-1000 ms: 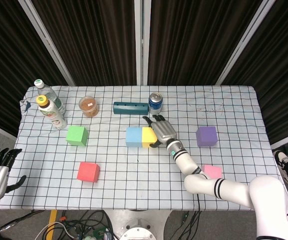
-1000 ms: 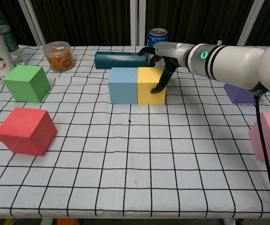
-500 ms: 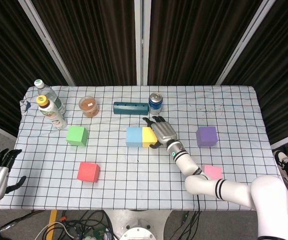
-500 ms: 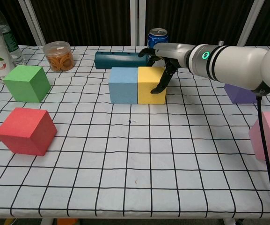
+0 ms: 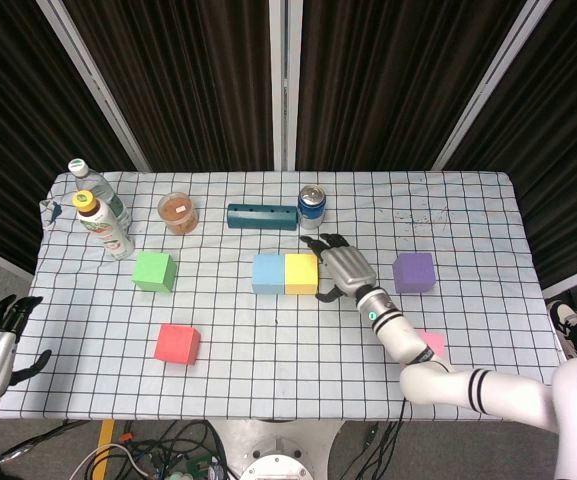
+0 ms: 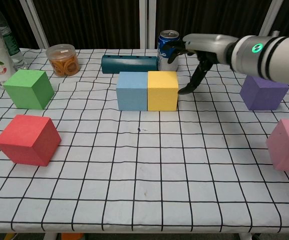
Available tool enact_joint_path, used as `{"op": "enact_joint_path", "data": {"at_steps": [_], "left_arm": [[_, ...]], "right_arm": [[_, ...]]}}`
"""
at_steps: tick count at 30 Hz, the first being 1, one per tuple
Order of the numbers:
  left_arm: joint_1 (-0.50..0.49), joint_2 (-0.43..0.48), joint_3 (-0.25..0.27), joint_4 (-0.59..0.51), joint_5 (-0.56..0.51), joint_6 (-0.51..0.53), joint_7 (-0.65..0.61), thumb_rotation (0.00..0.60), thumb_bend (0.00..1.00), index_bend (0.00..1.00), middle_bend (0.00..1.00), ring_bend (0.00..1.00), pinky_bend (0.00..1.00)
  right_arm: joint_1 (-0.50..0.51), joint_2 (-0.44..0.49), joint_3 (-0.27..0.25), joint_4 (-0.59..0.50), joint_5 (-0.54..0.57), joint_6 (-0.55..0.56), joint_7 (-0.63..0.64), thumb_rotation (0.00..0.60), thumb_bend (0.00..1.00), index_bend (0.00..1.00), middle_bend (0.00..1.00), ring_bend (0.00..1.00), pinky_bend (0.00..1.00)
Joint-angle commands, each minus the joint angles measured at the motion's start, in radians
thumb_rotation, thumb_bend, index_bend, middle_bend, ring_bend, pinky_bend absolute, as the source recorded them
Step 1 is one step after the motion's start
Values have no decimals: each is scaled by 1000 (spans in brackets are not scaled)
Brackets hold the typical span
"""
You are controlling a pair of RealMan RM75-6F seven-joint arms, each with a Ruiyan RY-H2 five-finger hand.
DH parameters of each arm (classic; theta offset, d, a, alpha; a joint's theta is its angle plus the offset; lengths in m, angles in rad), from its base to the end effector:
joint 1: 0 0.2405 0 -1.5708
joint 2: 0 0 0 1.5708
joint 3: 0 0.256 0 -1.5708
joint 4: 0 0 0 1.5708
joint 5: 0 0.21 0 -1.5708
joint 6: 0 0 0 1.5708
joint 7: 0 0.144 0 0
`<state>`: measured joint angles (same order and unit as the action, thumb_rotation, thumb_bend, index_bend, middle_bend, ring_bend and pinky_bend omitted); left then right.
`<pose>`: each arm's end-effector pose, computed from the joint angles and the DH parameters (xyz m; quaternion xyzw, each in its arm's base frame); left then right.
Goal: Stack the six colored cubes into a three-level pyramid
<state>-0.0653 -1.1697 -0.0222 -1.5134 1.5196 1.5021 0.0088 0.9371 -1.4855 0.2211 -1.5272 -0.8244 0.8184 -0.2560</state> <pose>-0.3279 0.1701 0.1495 -0.6070 -0.3753 -0.3670 0.5967 -0.1006 -0.3771 -0.0101 0.7233 -0.4661 0.3672 0.3532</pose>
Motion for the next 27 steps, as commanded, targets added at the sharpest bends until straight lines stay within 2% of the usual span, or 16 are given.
{"op": "enact_joint_path", "data": {"at_steps": [1,9,12,18,27], "left_arm": [[-24,11,-11,-2,13,-16,-12,600,209,144,144,80,49],[-201,63,-73,-16,41,-201,-123,600,210,162,144,80,59],[-286,66,-97,1,28,-311,-181,600,229,163,144,80,113],[-442,16,-124,114,-4,-516,-240,600,273,162,149,80,133],[-569,-89,-100,279,-10,-671,-246,600,282,162,149,80,133]], "right_arm": [[-110,148,-12,-133,-118,99,85,600,104,0,166,0,0],[-279,371,-48,-271,-313,239,226,600,104,0,189,0,0],[-327,417,-65,-284,-372,277,272,600,104,0,195,0,0],[-392,470,-85,-279,-438,319,340,600,104,0,198,0,0],[-433,489,-81,-261,-471,337,391,600,104,0,198,0,0]]}}
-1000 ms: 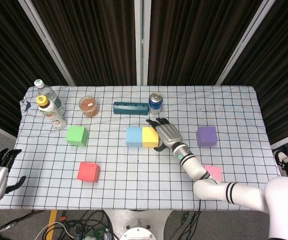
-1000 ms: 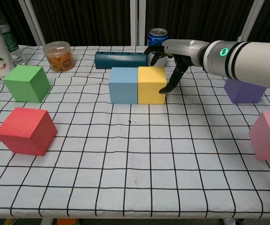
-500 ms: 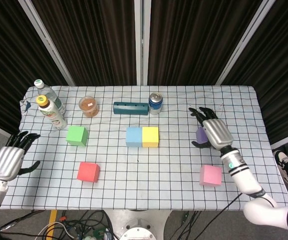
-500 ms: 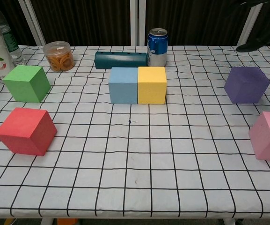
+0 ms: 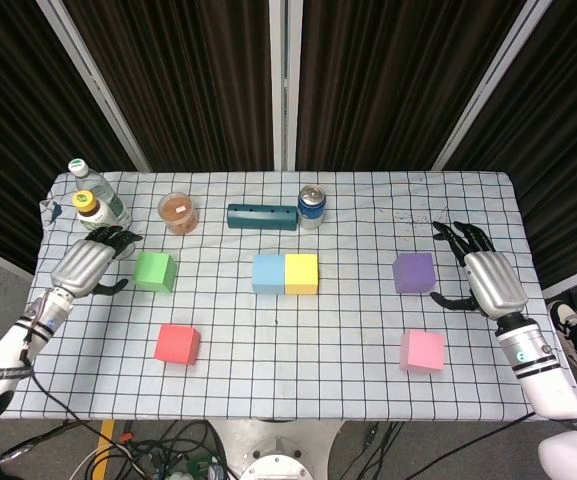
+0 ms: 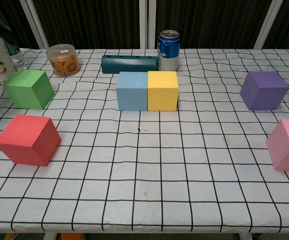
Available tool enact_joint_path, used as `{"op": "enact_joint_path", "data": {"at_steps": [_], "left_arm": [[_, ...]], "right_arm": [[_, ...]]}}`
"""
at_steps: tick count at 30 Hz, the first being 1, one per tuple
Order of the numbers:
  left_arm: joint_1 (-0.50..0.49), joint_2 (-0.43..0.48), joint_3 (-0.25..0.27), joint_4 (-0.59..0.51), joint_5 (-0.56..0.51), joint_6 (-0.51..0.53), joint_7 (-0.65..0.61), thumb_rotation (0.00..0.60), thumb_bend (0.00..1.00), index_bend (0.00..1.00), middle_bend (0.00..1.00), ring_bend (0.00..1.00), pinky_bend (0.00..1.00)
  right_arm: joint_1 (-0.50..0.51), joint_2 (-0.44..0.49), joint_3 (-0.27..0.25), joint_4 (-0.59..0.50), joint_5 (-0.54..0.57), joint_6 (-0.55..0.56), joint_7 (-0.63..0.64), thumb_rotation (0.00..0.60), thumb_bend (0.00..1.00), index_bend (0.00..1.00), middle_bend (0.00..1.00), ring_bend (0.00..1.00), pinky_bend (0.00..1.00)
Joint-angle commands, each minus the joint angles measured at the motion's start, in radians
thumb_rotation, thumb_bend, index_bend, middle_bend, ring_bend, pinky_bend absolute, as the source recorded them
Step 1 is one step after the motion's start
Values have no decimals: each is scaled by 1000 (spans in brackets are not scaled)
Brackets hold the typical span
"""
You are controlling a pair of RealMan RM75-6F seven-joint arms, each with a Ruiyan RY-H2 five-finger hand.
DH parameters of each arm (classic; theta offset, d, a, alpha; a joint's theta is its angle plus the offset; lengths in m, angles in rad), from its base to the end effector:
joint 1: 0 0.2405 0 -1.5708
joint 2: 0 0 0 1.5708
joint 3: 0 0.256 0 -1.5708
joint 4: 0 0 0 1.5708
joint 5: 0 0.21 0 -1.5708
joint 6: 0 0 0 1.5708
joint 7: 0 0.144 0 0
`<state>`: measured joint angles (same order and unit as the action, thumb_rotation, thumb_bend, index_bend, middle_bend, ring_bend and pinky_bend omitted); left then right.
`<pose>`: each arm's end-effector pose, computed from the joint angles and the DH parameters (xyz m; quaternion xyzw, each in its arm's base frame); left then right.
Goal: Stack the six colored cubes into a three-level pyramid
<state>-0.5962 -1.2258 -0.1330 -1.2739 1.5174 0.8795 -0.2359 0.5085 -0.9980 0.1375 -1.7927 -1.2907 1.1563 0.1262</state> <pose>-0.2650 0.3585 0.1051 -0.7417 -0.3773 -0.3331 0.4433 -0.2098 -0.3029 0.1568 0.6362 -0.4340 0.4521 0.4499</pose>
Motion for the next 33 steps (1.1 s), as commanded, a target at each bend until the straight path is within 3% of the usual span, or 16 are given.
{"op": "enact_joint_path", "data": {"at_steps": [1,10,24,26,33], "left_arm": [[-46,-36,16,44,-9,-63,-1,600,282,162,149,80,133],[-75,-46,60,54,-19,-112,2,600,283,141,139,80,133],[-120,-110,81,135,-54,-166,25,600,282,149,141,80,145],[-122,-119,82,142,-62,-169,38,600,282,178,155,90,177],[-118,-144,47,127,-124,-136,71,600,281,351,372,319,411]], "right_arm": [[-6,1,4,6,-6,-1,15,600,104,0,198,0,0],[-7,-11,13,32,-19,-28,37,600,103,0,198,0,0],[-26,-11,16,41,-26,-38,47,600,104,0,204,0,0],[-28,-11,16,42,-27,-41,49,600,104,0,204,0,0],[-38,-2,23,37,-38,-33,61,600,103,0,205,0,0]]}}
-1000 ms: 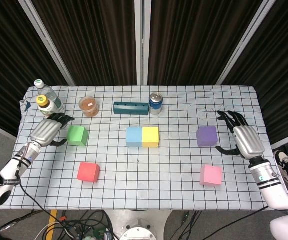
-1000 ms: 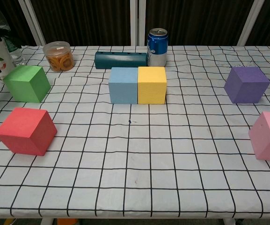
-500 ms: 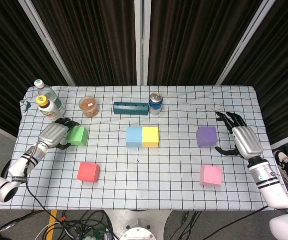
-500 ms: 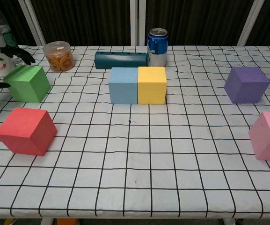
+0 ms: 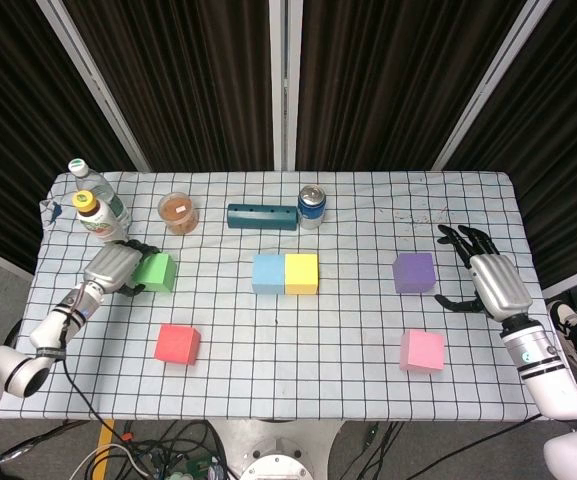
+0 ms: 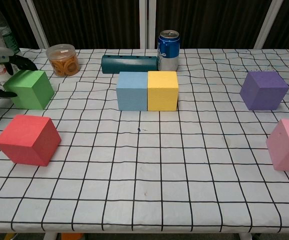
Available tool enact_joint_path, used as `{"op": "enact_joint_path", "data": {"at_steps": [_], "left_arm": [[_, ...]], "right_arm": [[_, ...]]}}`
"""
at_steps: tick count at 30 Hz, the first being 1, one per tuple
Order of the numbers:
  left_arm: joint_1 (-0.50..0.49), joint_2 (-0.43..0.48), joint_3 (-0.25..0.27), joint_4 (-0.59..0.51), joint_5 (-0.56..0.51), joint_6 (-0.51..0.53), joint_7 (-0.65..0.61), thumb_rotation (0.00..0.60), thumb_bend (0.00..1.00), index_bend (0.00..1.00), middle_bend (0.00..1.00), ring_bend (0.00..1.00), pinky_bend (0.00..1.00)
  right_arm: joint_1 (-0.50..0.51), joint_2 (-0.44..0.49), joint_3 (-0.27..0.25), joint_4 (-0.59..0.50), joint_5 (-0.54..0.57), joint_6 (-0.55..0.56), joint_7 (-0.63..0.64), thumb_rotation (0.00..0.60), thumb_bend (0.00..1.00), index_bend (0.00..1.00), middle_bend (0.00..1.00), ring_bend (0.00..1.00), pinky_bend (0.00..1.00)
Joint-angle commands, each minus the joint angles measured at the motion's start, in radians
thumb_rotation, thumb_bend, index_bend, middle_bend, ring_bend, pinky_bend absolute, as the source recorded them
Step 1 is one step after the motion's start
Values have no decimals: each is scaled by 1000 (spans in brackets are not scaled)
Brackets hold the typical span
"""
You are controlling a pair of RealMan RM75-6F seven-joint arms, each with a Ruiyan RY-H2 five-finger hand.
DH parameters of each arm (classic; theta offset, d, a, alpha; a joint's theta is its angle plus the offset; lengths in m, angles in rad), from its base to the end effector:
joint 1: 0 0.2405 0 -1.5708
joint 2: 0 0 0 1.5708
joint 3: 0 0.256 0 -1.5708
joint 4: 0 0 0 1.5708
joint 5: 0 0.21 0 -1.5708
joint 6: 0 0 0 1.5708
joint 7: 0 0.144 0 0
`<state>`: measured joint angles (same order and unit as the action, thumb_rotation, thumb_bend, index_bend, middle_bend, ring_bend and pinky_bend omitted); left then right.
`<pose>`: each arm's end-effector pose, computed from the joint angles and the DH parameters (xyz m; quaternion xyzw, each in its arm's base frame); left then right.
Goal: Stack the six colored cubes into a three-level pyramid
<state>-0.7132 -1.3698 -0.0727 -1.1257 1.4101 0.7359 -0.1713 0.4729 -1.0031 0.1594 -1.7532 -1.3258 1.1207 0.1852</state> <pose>-0.2666 0.3833 0.0555 -0.7663 -0.3899 -0.2657 0.4361 -0.2217 -0.3018 0.1571 0.6316 -0.4479 0.4501 0.4448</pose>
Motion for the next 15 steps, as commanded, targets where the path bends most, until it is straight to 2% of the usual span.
{"op": "enact_joint_path", "data": {"at_steps": [1,7,11,15], "left_arm": [[-2,3,-20,-35,-24,12,9,600,280,354,384,332,418],[-21,17,-75,-154,-94,25,45,600,280,354,387,335,415],[-59,18,-105,-221,-177,-18,123,600,279,353,381,335,408],[-103,-4,-122,-242,-280,-47,233,600,280,348,375,335,386]], "right_arm": [[-6,4,-1,-5,-7,5,3,600,103,0,205,0,0],[-20,8,-3,-9,-25,21,10,600,103,0,205,0,0],[-25,12,-3,-10,-33,23,16,600,103,0,205,0,0],[-31,14,-4,-5,-33,22,27,600,103,0,206,0,0]]}}
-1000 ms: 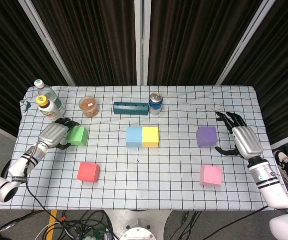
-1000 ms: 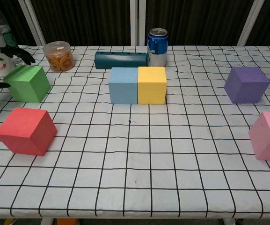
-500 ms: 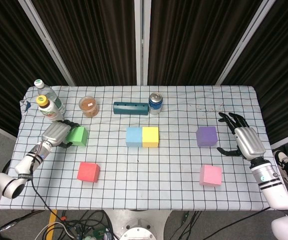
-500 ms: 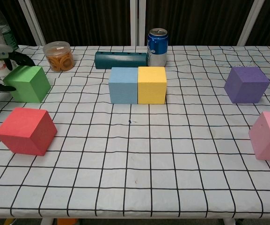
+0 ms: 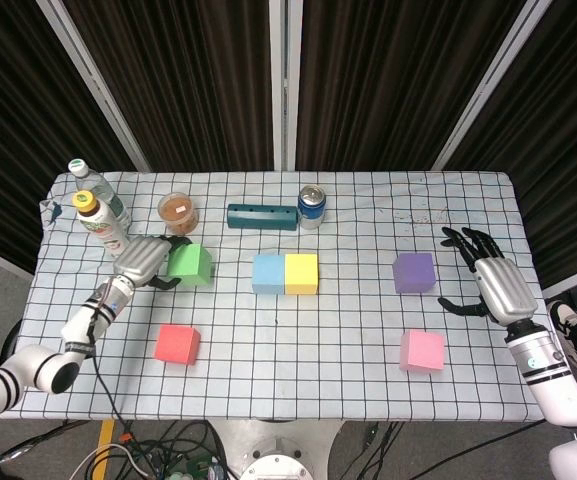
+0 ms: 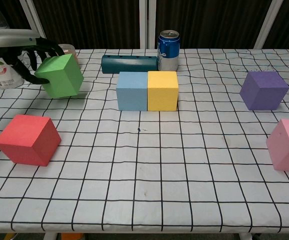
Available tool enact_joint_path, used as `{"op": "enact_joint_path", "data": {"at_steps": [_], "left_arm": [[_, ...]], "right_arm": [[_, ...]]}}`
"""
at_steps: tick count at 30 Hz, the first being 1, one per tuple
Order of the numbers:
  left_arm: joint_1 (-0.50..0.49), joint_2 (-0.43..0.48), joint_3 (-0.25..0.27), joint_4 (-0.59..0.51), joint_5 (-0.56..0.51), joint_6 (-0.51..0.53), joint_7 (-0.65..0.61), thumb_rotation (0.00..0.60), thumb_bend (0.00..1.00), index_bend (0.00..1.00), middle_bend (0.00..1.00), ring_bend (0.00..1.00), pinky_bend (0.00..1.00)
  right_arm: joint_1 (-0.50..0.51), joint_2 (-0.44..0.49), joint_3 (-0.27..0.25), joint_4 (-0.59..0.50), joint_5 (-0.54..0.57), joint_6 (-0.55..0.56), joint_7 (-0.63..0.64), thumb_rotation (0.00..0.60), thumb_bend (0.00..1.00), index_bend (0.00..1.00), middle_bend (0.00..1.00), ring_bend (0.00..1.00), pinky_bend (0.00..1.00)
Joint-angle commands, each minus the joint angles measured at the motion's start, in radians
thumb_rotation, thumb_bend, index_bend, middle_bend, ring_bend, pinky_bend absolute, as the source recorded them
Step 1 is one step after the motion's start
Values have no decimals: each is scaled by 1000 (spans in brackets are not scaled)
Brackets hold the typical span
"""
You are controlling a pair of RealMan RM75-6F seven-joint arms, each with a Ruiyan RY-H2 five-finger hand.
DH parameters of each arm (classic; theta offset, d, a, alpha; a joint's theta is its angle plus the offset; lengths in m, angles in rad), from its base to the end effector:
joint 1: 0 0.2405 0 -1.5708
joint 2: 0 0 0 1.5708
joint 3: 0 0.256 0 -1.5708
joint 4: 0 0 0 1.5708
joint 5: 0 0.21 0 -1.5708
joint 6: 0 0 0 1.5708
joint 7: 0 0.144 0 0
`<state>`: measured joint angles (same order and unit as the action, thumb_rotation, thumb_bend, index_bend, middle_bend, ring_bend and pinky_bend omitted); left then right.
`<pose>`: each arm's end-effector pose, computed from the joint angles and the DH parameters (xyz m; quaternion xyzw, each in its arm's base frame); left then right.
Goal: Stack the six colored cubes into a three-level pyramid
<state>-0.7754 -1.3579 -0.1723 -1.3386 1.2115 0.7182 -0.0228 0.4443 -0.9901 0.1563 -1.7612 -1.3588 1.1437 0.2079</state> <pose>-0.1977 0.3887 0.0408 -0.7443 -0.4237 -0.3247 0.4014 -0.2249 -0.2938 0.1615 0.6284 -0.4473 0.4563 0.4437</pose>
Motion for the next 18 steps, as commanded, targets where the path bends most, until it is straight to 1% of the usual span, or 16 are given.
{"op": "enact_joint_path", "data": {"at_steps": [1,6,11,16,18], "left_arm": [[-49,-21,-23,-34,-107,-31,112,600,280,346,375,335,386],[-94,-48,-16,-64,-234,-20,256,600,280,337,368,335,374],[-126,-75,5,-94,-314,28,377,600,280,324,358,334,371],[-148,-103,16,-103,-390,50,440,600,279,315,340,334,366],[-159,-114,23,-101,-418,54,465,600,277,292,320,329,366]], "right_arm": [[-4,2,-1,4,0,-2,8,600,103,0,206,0,0],[-16,11,-1,7,-5,9,23,600,103,0,205,0,0],[-27,16,-2,10,-14,18,38,600,103,0,205,0,0],[-33,15,-4,20,-17,16,52,600,103,0,205,0,0],[-35,13,-4,23,-20,17,59,600,103,0,205,0,0]]}}
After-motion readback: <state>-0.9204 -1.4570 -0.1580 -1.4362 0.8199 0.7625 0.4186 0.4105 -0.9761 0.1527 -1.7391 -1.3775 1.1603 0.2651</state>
